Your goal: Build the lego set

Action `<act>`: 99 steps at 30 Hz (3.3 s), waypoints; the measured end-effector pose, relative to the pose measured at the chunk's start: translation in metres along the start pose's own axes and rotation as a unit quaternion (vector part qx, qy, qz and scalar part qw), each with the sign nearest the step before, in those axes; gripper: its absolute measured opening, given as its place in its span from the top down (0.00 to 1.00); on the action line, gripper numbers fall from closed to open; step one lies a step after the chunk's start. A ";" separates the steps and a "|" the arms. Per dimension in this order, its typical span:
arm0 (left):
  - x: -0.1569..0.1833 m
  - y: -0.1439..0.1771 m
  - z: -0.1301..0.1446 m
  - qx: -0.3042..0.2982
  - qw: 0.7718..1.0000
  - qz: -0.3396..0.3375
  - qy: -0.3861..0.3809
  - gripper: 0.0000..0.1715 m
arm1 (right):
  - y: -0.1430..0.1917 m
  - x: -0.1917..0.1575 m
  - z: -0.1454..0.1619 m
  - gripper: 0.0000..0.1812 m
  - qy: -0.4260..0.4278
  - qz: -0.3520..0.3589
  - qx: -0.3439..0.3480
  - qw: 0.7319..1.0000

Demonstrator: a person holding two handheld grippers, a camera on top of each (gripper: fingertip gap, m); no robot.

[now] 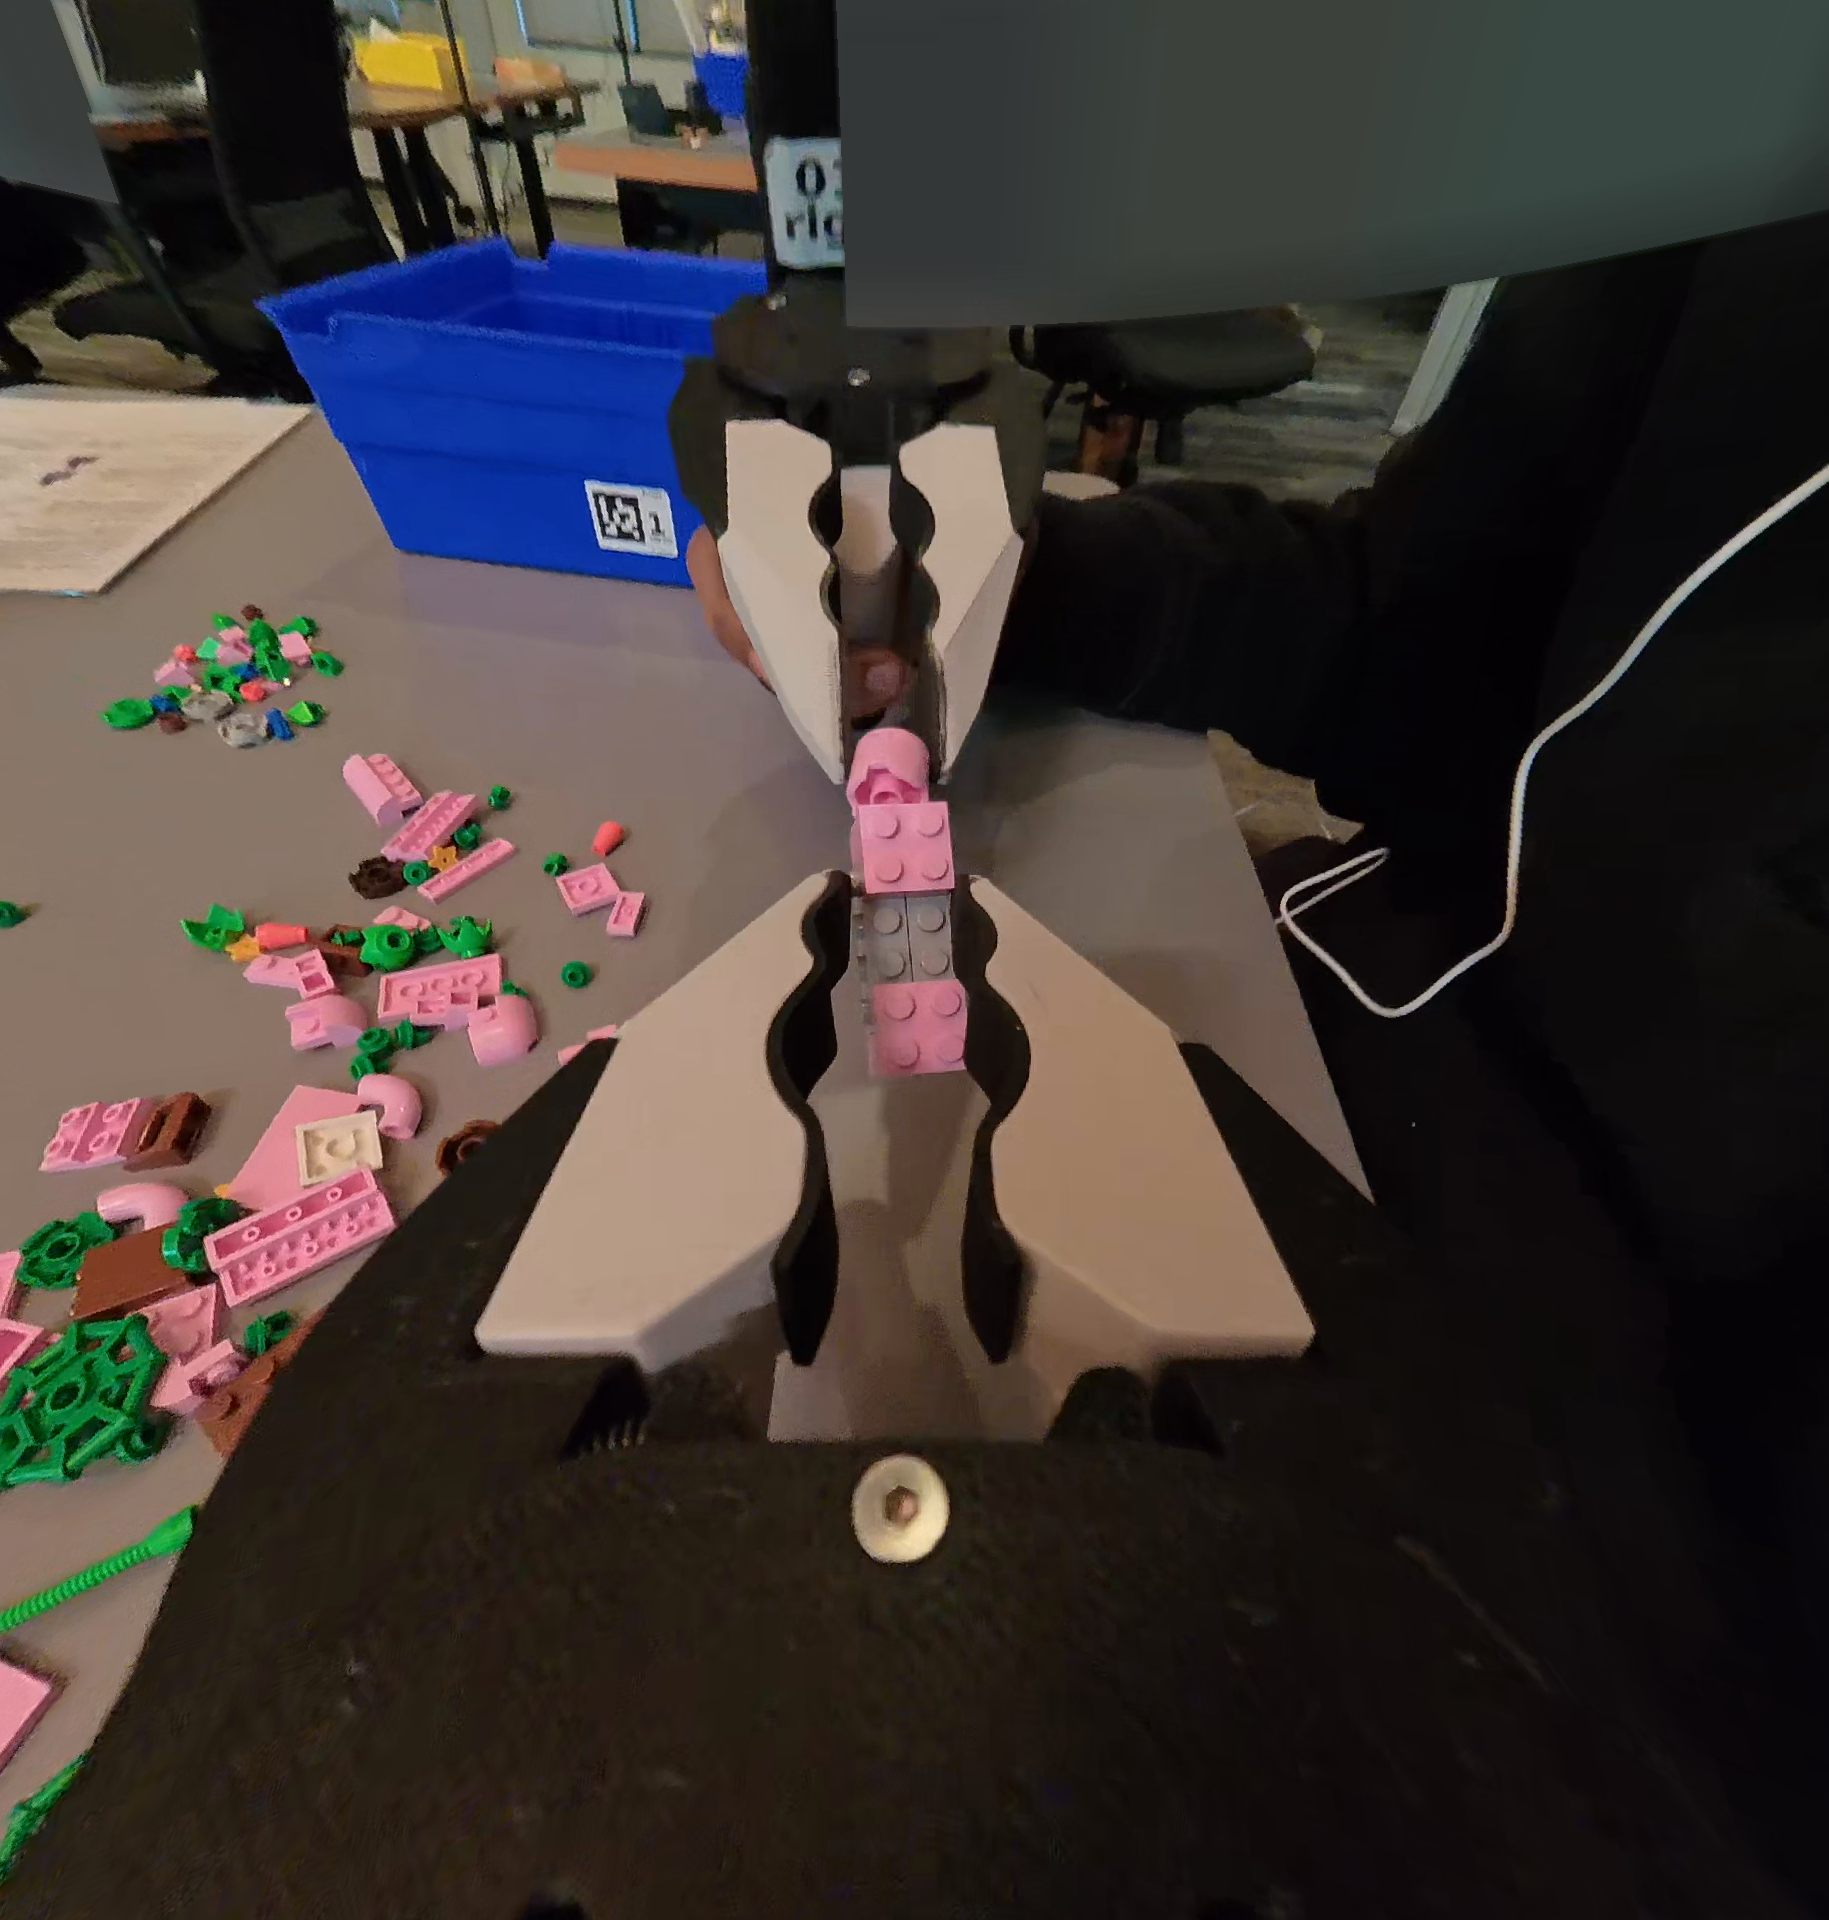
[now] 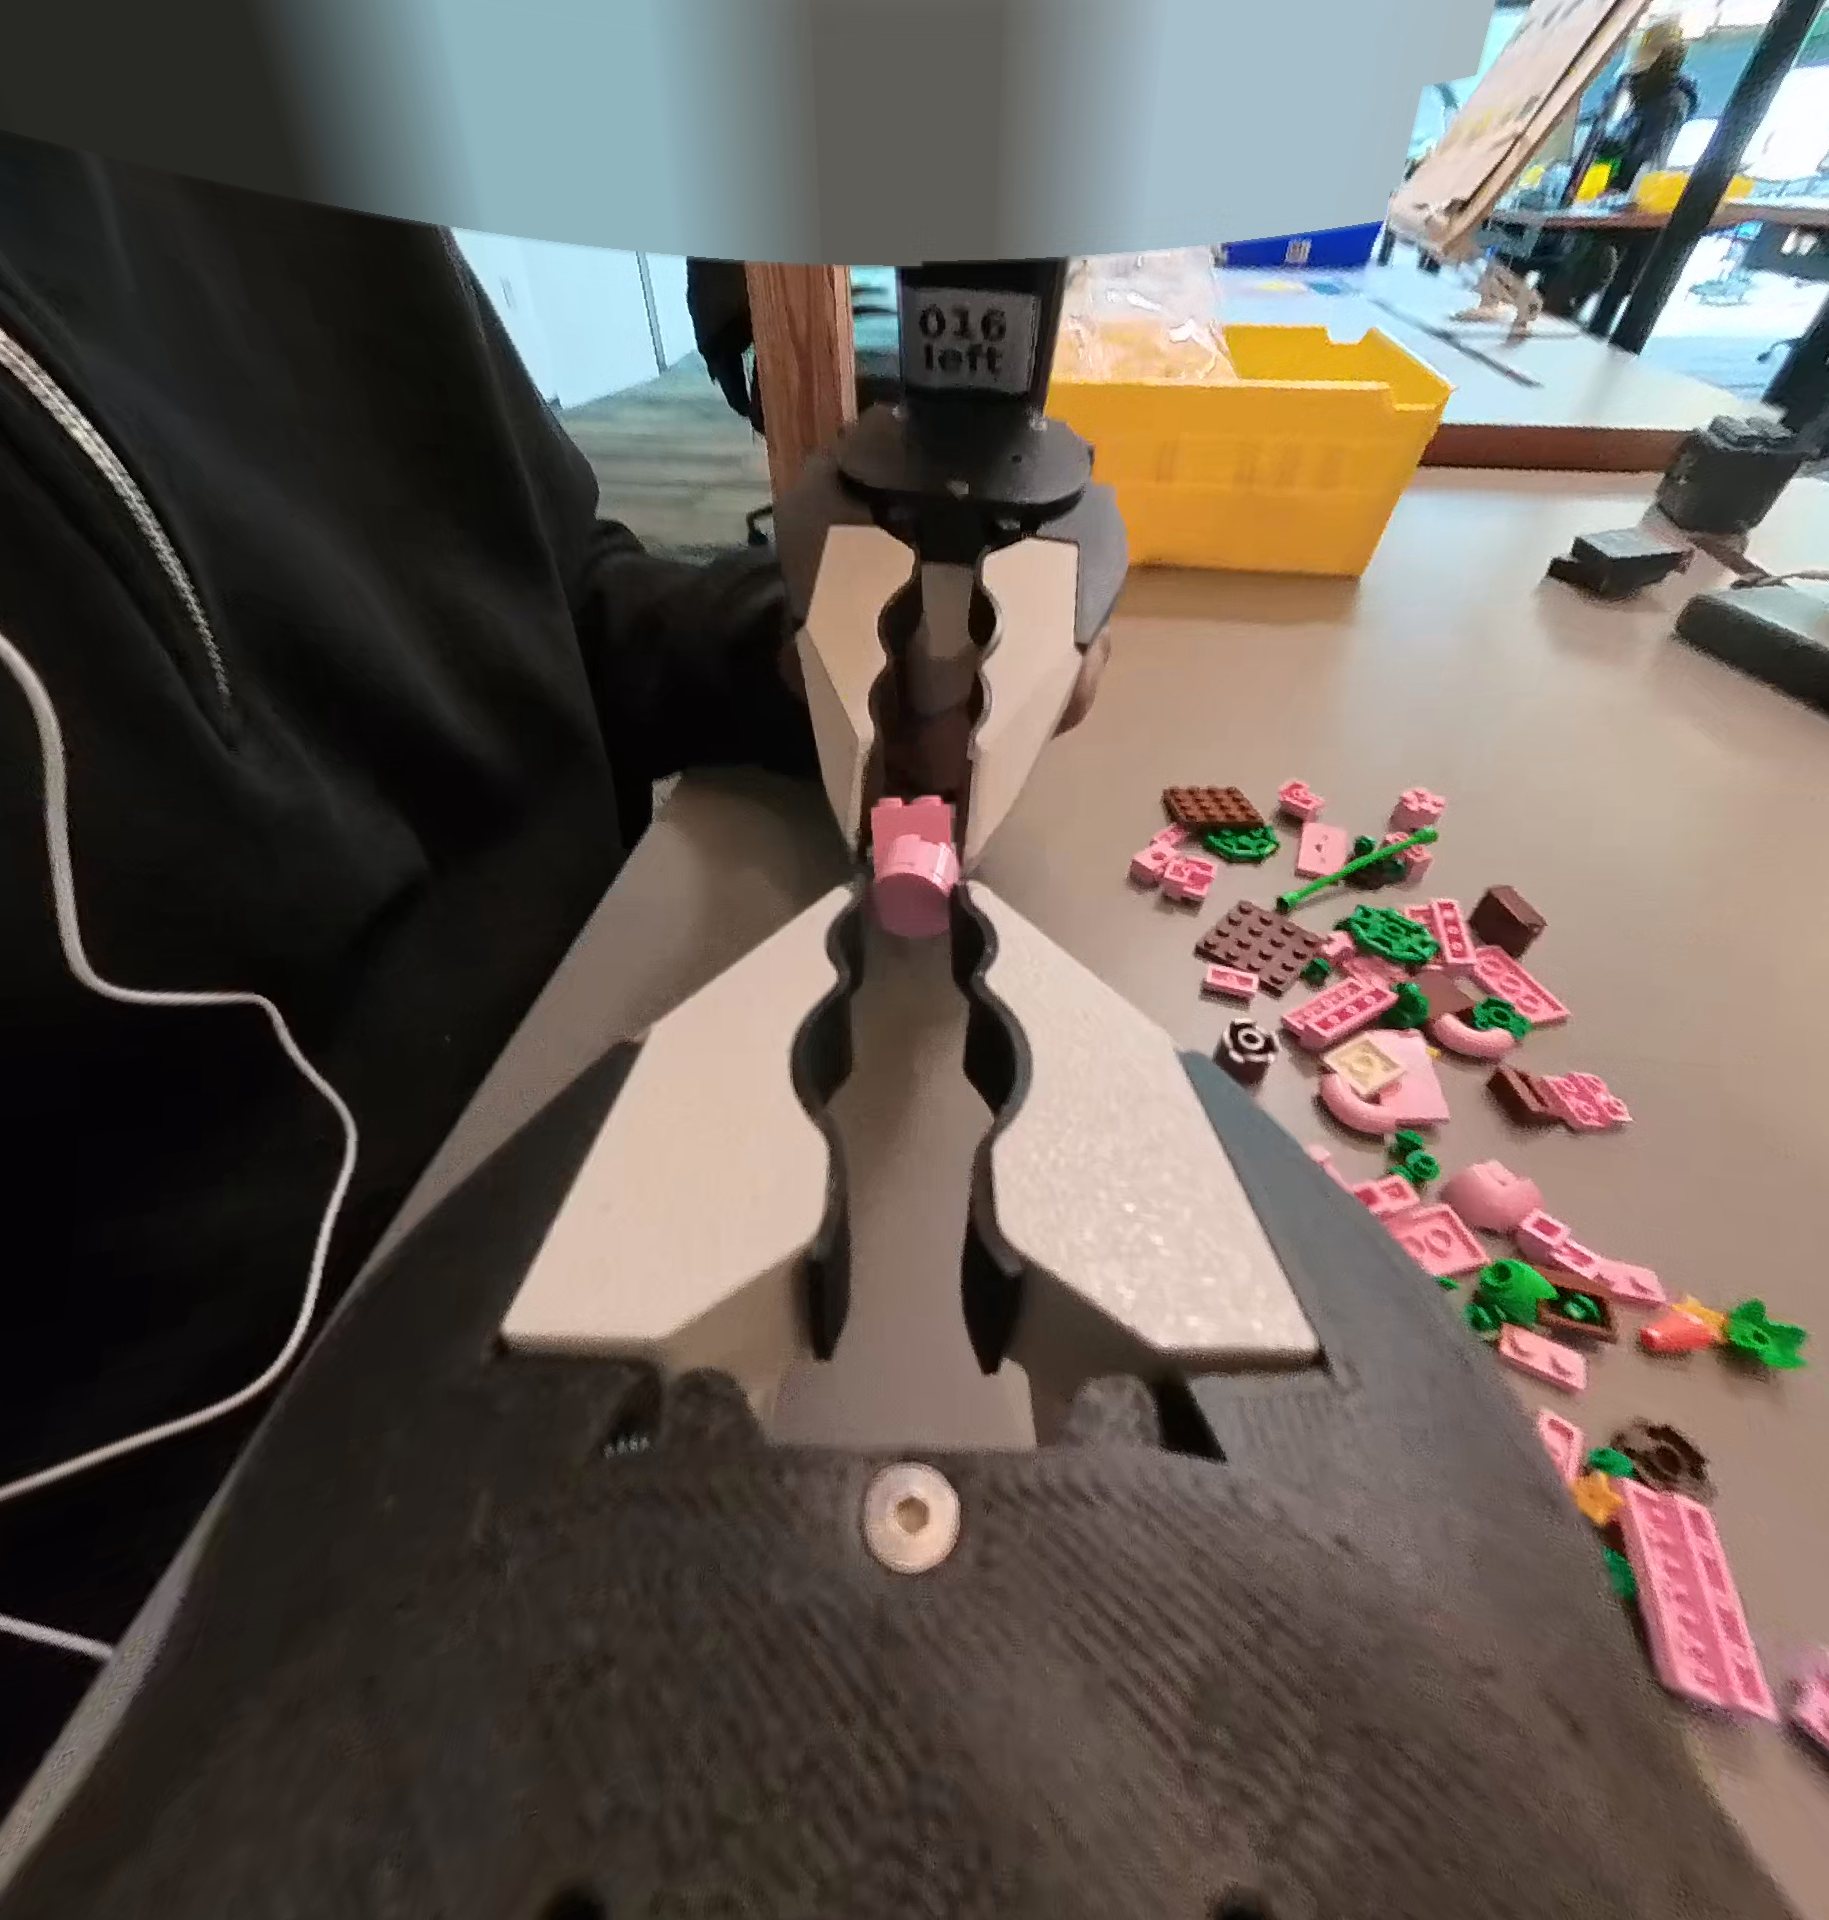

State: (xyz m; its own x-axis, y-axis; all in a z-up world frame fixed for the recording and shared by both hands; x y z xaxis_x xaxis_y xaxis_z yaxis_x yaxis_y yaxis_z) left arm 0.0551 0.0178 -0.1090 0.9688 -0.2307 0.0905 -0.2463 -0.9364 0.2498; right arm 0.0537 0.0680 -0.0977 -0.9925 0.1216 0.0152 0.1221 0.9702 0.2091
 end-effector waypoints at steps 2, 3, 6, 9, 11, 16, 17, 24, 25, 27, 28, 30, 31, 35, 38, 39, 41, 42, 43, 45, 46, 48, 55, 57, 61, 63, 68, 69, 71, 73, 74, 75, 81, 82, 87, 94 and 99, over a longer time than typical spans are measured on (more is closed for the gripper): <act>-0.001 -0.004 0.008 -0.027 1.000 -0.002 -0.002 0.90 | -0.002 -0.002 0.007 0.92 0.011 -0.002 -0.026 1.000; 0.000 -0.006 0.012 -0.042 0.999 -0.001 -0.003 0.90 | -0.003 -0.004 0.010 0.92 0.015 -0.005 -0.038 0.999; 0.001 -0.012 0.023 -0.077 0.997 0.005 -0.007 0.90 | -0.006 -0.009 0.020 0.92 0.024 -0.013 -0.075 0.997; 0.003 -0.014 0.026 -0.087 0.996 0.009 -0.009 0.90 | -0.006 -0.010 0.025 0.92 0.022 -0.018 -0.093 0.995; 0.004 -0.014 0.026 -0.086 0.996 0.014 -0.007 0.90 | -0.006 -0.011 0.026 0.92 0.023 -0.018 -0.098 0.995; 0.005 -0.014 0.027 -0.089 0.996 0.018 -0.011 0.90 | -0.005 -0.011 0.028 0.92 0.025 -0.020 -0.105 0.994; 0.005 -0.014 0.027 -0.089 0.996 0.019 -0.012 0.90 | -0.005 -0.012 0.029 0.92 0.025 -0.021 -0.105 0.994; 0.008 -0.015 0.026 -0.086 0.996 0.026 -0.015 0.90 | -0.005 -0.015 0.026 0.92 0.023 -0.033 -0.093 0.995; 0.008 -0.015 0.025 -0.086 0.996 0.026 -0.016 0.90 | -0.005 -0.016 0.026 0.92 0.023 -0.033 -0.093 0.995; 0.009 -0.015 0.025 -0.086 0.996 0.027 -0.018 0.90 | -0.005 -0.016 0.026 0.92 0.023 -0.034 -0.093 0.995; 0.009 -0.015 0.025 -0.086 0.996 0.027 -0.018 0.90 | -0.005 -0.016 0.026 0.92 0.023 -0.035 -0.092 0.995; 0.009 -0.015 0.025 -0.086 0.996 0.026 -0.020 0.90 | -0.005 -0.017 0.026 0.92 0.022 -0.035 -0.092 0.995; 0.009 -0.015 0.025 -0.086 0.996 0.027 -0.019 0.90 | -0.005 -0.017 0.026 0.92 0.022 -0.036 -0.092 0.995; 0.008 -0.015 0.027 -0.090 0.995 0.025 -0.019 0.90 | -0.005 -0.016 0.027 0.92 0.022 -0.034 -0.096 0.995; 0.007 -0.015 0.028 -0.094 0.995 0.022 -0.019 0.90 | -0.006 -0.015 0.028 0.92 0.021 -0.032 -0.101 0.994; 0.007 -0.015 0.028 -0.095 0.995 0.021 -0.019 0.90 | -0.006 -0.015 0.029 0.92 0.021 -0.031 -0.102 0.994; 0.006 -0.015 0.029 -0.096 0.995 0.019 -0.018 0.90 | -0.006 -0.014 0.029 0.92 0.020 -0.029 -0.104 0.994; 0.006 -0.015 0.029 -0.097 0.995 0.018 -0.017 0.90 | -0.006 -0.014 0.030 0.92 0.020 -0.028 -0.105 0.994; 0.005 -0.015 0.029 -0.098 0.995 0.017 -0.016 0.90 | -0.006 -0.014 0.030 0.92 0.021 -0.027 -0.107 0.994; 0.004 -0.016 0.030 -0.100 0.995 0.015 -0.015 0.90 | -0.006 -0.013 0.031 0.92 0.022 -0.024 -0.111 0.993; 0.004 -0.016 0.031 -0.102 0.995 0.014 -0.015 0.90 | -0.007 -0.013 0.032 0.92 0.022 -0.023 -0.113 0.993; 0.003 -0.016 0.031 -0.103 0.995 0.012 -0.013 0.90 | -0.006 -0.012 0.033 0.92 0.023 -0.020 -0.115 0.993; -0.002 -0.014 0.029 -0.092 0.996 0.002 0.005 0.90 | -0.004 0.003 0.035 0.92 0.025 0.029 -0.129 0.991; -0.002 -0.014 0.029 -0.093 0.996 0.001 0.006 0.90 | -0.003 0.009 0.034 0.92 0.023 0.045 -0.125 0.991; -0.002 -0.015 0.030 -0.098 0.995 0.001 0.007 0.90 | -0.001 0.014 0.030 0.92 0.021 0.060 -0.113 0.992; -0.003 -0.015 0.031 -0.099 0.995 0.000 0.010 0.90 | -0.002 0.014 0.030 0.92 0.023 0.064 -0.115 0.991; -0.004 -0.017 0.034 -0.110 0.994 -0.004 0.011 0.90 | -0.004 0.013 0.032 0.92 0.026 0.063 -0.120 0.990; -0.004 -0.017 0.034 -0.113 0.994 -0.005 0.011 0.90 | -0.004 0.013 0.032 0.92 0.027 0.064 -0.120 0.990; -0.004 -0.018 0.035 -0.117 0.993 -0.006 0.011 0.90 | -0.004 0.013 0.031 0.92 0.027 0.065 -0.119 0.990; -0.005 -0.018 0.036 -0.120 0.993 -0.008 0.013 0.90 | -0.004 0.014 0.030 0.92 0.028 0.066 -0.116 0.991; -0.005 -0.019 0.037 -0.123 0.992 -0.008 0.015 0.90 | -0.004 0.014 0.030 0.92 0.028 0.067 -0.114 0.991; -0.005 -0.019 0.038 -0.127 0.992 -0.009 0.017 0.90 | -0.004 0.014 0.029 0.92 0.028 0.068 -0.113 0.991; -0.008 -0.022 0.044 -0.149 0.988 -0.017 0.028 0.90 | -0.003 0.016 0.028 0.92 0.028 0.073 -0.108 0.991; -0.009 -0.022 0.045 -0.156 0.987 -0.020 0.029 0.90 | -0.003 0.016 0.028 0.92 0.028 0.074 -0.108 0.991; -0.008 -0.027 0.054 -0.192 0.981 -0.029 0.015 0.90 | -0.003 0.018 0.028 0.92 0.026 0.077 -0.106 0.991; -0.009 -0.028 0.055 -0.196 0.980 -0.028 0.024 0.90 | -0.003 0.018 0.029 0.92 0.025 0.075 -0.109 0.991; -0.010 -0.028 0.058 -0.206 0.978 -0.027 0.031 0.90 | 0.001 0.016 0.038 0.92 0.021 0.066 -0.141 0.988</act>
State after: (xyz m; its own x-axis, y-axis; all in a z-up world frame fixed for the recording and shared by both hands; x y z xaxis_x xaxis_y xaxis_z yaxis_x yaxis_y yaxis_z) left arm 0.0544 0.0313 -0.1730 0.9805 -0.1548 0.1213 -0.1967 -0.7582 0.6216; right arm 0.0381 0.0786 -0.1343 -0.9682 0.2293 0.0996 0.2490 0.8484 0.4670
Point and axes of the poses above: each gripper's, where its closed fingertips meet, y back along the fingers, z out of its underside, x = y × z across the jaws, the point moved 2 cm from there along y, back along the fingers, and after that the axes turned 6 degrees about z, right-handed, at the moved point
